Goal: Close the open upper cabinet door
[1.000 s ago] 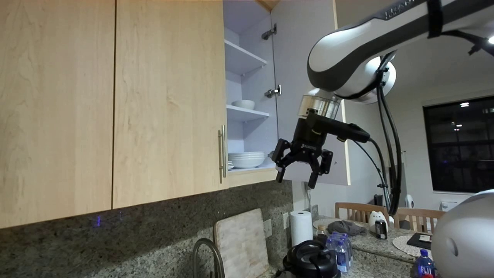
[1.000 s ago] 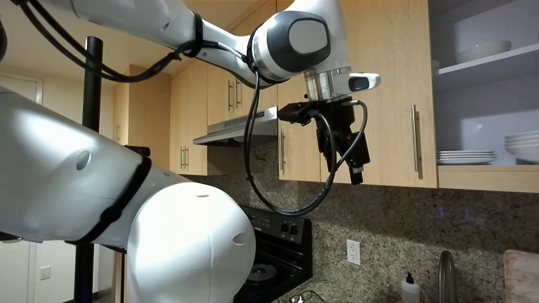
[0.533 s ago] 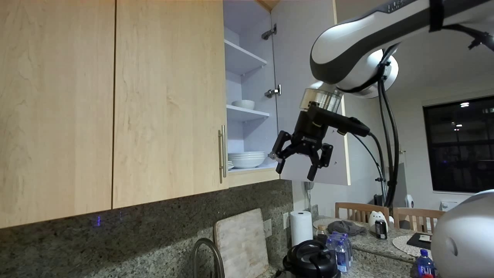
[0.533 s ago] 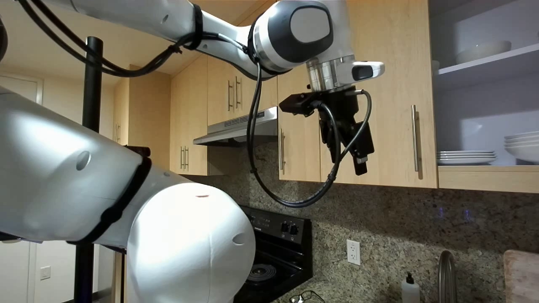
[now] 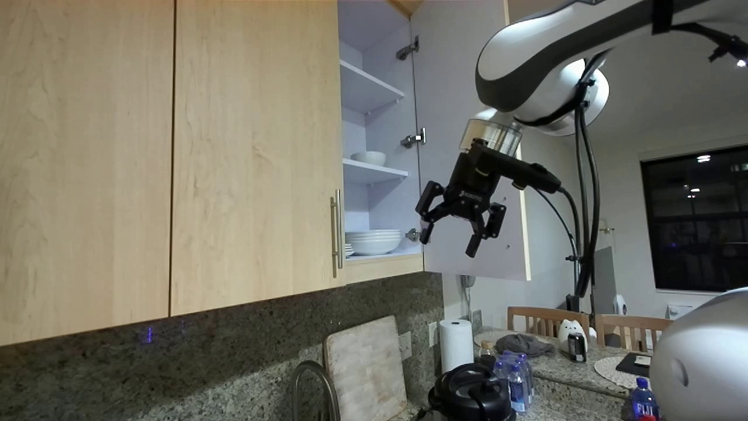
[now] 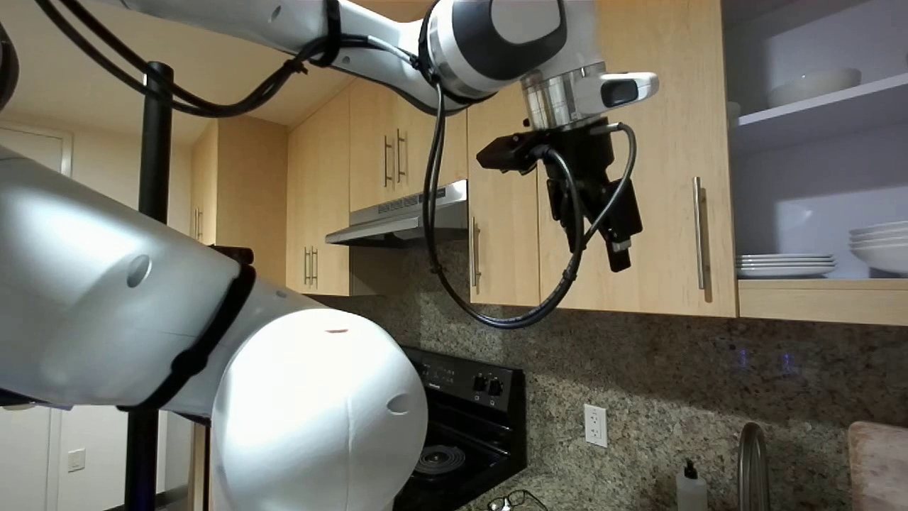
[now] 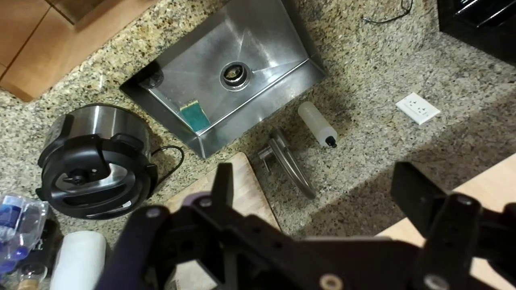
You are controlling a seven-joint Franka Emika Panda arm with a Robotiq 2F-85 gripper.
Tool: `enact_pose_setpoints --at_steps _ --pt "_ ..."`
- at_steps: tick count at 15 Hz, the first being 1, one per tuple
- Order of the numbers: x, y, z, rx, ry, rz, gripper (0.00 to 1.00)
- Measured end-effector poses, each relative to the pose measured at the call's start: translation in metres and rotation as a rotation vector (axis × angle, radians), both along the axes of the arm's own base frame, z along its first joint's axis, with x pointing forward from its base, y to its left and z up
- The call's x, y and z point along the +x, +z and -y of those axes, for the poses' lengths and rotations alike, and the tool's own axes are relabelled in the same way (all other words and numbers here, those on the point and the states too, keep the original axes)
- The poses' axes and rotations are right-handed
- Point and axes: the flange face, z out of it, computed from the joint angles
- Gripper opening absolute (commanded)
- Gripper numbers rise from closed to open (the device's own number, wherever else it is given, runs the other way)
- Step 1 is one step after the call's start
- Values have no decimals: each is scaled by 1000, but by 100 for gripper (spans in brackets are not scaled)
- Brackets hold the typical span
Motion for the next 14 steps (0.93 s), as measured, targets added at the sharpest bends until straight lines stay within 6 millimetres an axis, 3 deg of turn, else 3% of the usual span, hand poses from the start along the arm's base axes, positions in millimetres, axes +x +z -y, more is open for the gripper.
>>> enact_pose_setpoints --at_steps 7,14 --pt "-23 29 35 13 -94 82 100" --pt "-86 70 89 -4 -231 161 100"
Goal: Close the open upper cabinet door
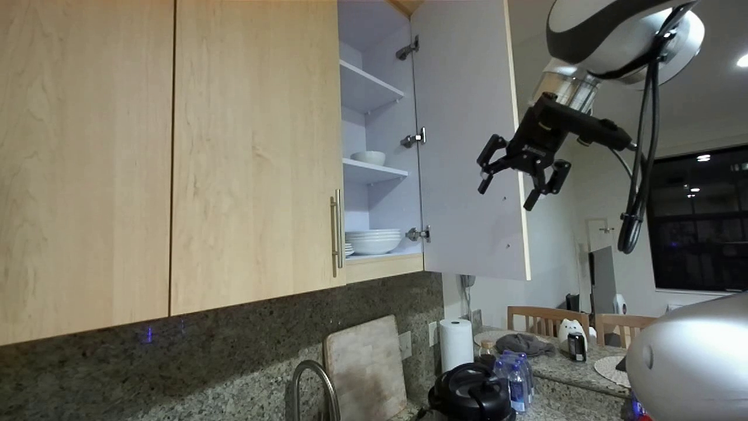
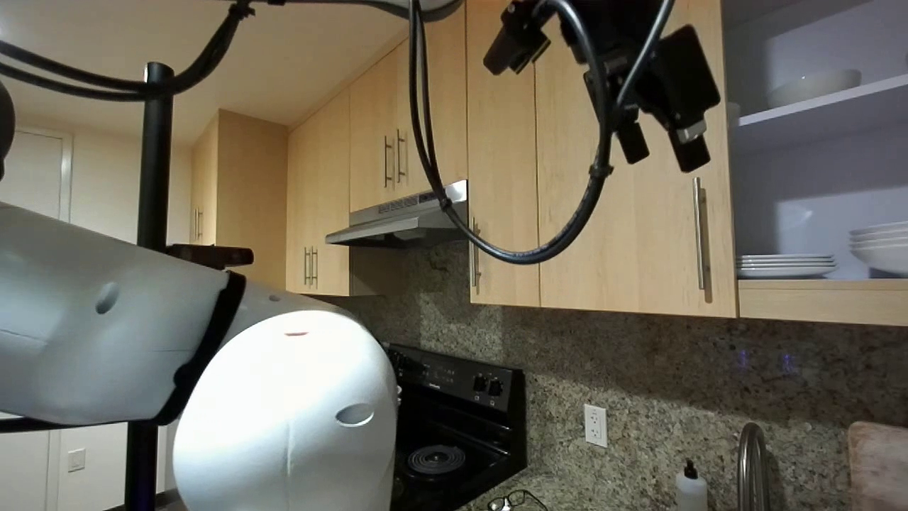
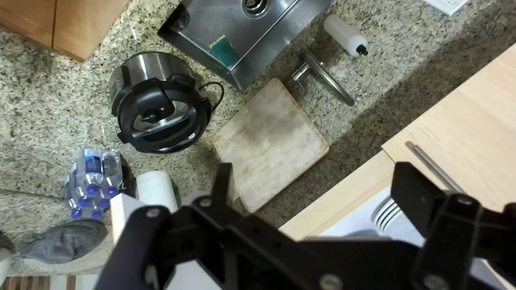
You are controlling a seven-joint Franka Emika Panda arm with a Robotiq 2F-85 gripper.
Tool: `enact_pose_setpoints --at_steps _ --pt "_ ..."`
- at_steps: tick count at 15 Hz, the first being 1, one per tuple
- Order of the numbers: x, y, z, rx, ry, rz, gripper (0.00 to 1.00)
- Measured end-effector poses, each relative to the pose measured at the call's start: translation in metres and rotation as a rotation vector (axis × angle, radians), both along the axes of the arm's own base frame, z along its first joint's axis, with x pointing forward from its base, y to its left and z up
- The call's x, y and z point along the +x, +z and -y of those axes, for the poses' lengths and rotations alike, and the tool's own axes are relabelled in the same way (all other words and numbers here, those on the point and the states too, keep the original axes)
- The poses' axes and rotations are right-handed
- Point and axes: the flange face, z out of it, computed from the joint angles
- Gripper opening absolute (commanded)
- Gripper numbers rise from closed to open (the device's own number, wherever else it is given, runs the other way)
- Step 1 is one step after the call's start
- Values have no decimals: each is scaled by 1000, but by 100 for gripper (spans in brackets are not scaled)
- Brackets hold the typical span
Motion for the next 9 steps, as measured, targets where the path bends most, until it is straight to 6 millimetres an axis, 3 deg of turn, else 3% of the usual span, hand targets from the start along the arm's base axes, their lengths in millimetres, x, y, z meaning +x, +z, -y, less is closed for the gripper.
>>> enact_pose_setpoints --at_steps 5,9 --pt "-56 23 57 37 -68 51 100" --pt "-90 43 90 63 -109 83 100"
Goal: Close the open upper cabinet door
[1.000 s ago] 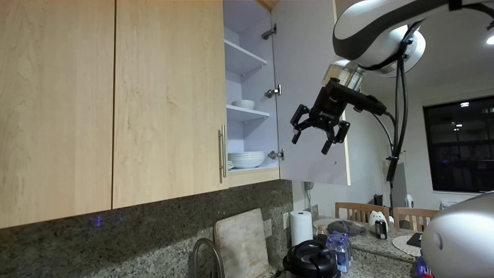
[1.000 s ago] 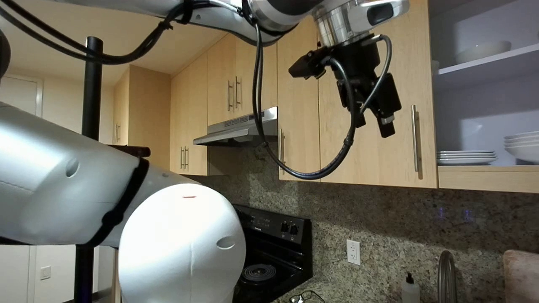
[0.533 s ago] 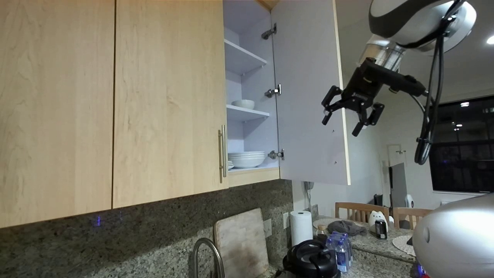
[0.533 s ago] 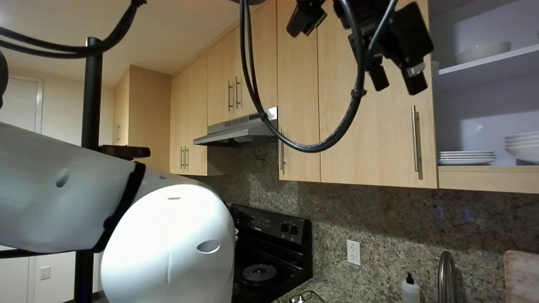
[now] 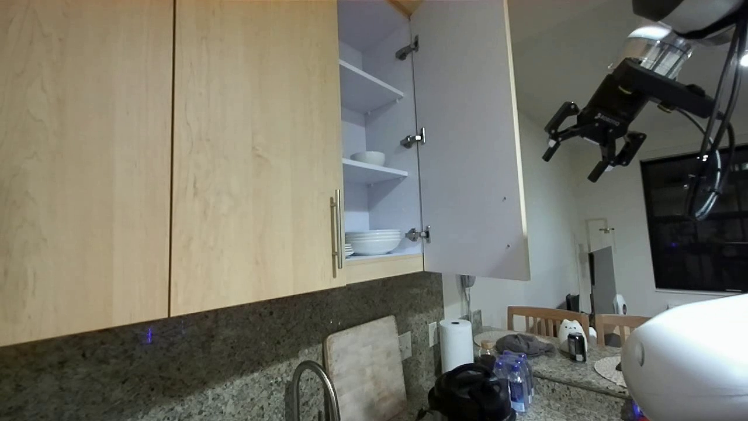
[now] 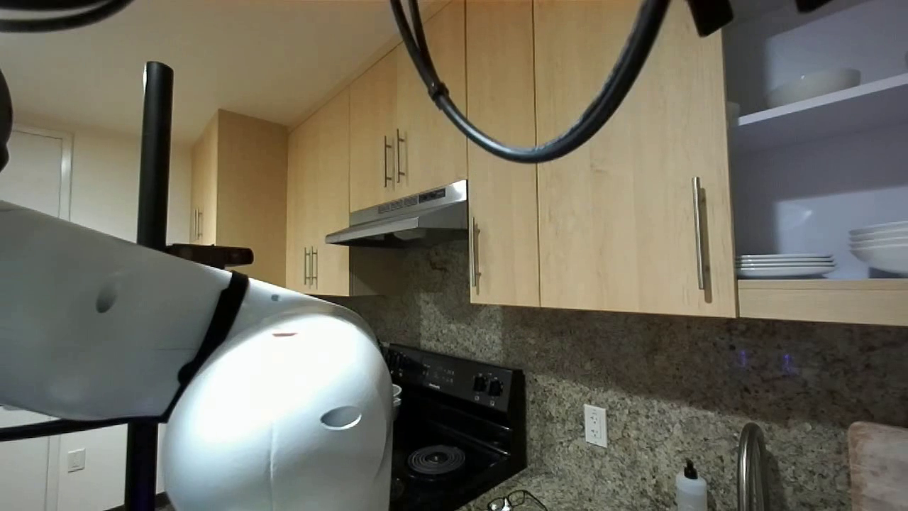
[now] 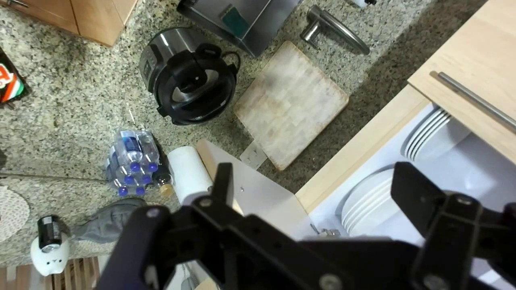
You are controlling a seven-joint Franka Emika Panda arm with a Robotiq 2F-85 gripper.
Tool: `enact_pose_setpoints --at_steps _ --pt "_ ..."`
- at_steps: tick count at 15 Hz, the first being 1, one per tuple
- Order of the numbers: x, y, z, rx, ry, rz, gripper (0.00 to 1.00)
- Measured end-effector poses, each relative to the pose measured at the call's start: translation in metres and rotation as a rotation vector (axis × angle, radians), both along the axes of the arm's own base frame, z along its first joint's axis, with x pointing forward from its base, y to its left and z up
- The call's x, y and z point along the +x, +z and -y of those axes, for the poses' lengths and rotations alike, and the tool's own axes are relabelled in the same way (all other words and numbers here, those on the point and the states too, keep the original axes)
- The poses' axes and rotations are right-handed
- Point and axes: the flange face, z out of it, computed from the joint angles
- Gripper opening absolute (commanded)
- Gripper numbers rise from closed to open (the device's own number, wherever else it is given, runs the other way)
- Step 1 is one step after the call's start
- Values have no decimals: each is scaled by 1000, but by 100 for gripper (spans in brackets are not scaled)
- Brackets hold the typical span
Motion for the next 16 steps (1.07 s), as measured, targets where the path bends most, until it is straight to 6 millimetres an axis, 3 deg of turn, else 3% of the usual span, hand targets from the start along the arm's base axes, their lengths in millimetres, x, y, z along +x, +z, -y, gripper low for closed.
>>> enact_pose_setpoints --at_steps 6,11,16 --pt "-19 37 39 -44 -125 21 100" --pt "-1 52 67 -62 -184 -31 100" --pt "3 53 71 -61 -190 -40 100"
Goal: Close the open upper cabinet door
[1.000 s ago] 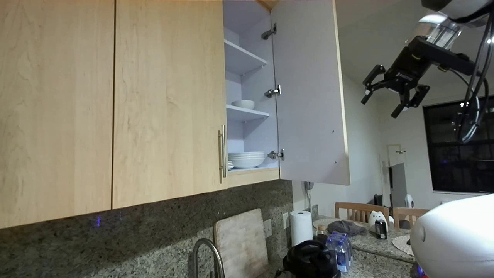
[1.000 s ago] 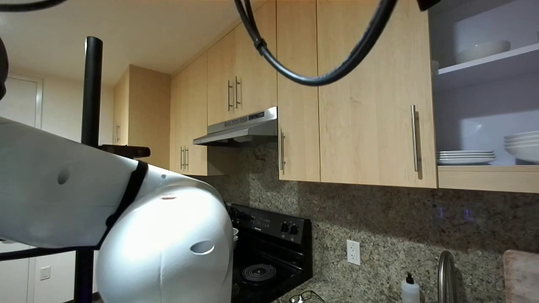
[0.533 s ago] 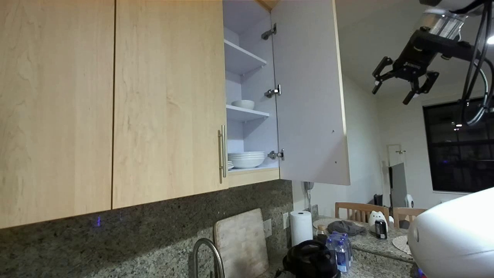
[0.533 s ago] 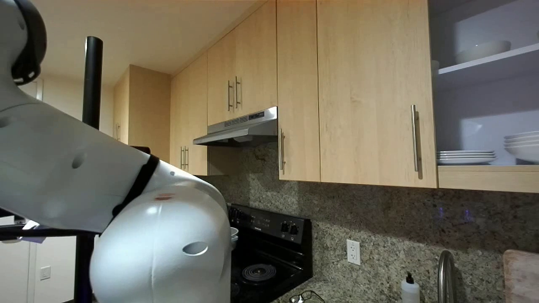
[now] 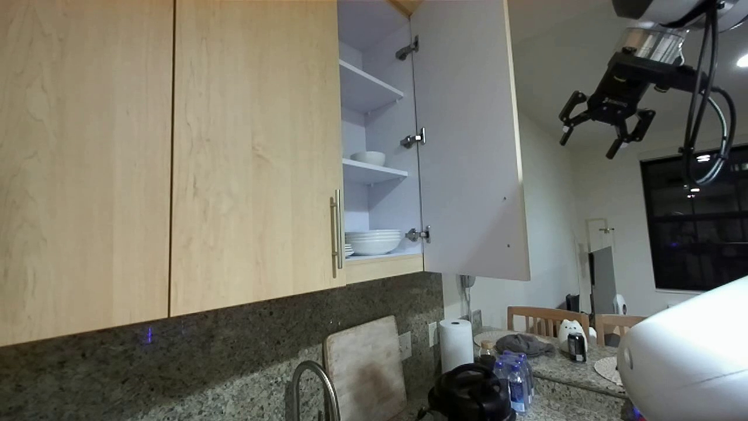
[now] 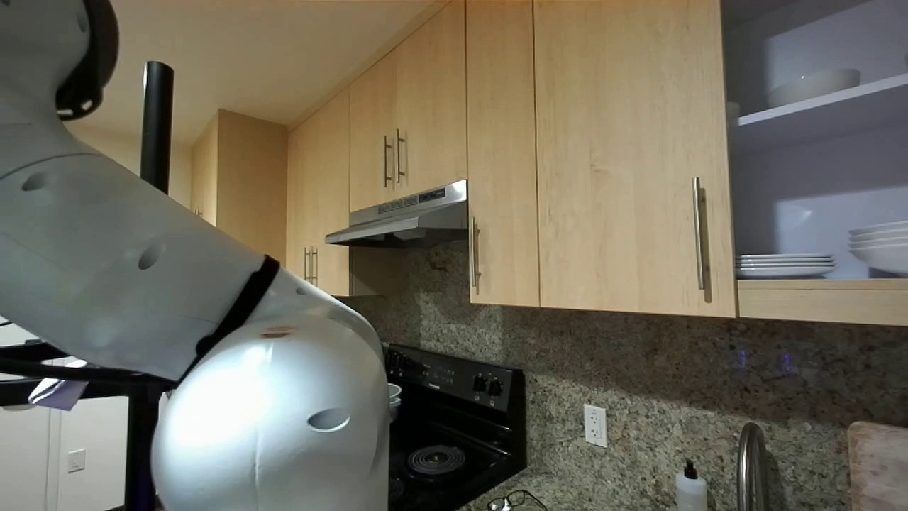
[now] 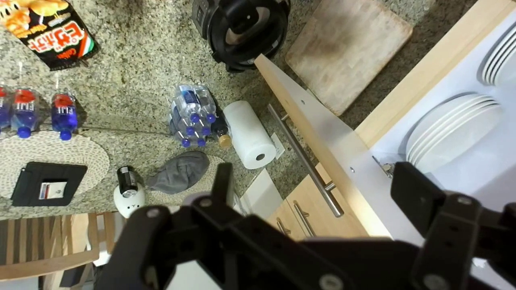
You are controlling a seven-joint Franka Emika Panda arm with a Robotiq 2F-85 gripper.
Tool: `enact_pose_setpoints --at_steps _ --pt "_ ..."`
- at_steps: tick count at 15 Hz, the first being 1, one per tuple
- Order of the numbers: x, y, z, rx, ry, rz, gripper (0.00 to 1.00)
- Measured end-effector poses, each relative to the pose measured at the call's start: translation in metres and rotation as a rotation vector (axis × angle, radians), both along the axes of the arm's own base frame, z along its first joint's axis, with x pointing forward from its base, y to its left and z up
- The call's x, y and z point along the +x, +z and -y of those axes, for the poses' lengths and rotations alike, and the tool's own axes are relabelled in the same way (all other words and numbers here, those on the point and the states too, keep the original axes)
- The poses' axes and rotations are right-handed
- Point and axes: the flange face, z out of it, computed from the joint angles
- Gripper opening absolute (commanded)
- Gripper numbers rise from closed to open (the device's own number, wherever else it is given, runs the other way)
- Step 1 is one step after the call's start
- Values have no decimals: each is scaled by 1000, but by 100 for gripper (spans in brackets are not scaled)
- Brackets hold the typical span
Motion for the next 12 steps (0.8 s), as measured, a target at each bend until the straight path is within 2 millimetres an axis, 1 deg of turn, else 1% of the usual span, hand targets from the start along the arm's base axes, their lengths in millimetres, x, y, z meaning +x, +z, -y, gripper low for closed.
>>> enact_pose_setpoints --at_steps 5,8,12 --pt "-1 3 3 -3 -15 -4 100" --pt "2 19 13 -35 -46 -28 100" --pt "15 46 34 -67 -76 -91 100"
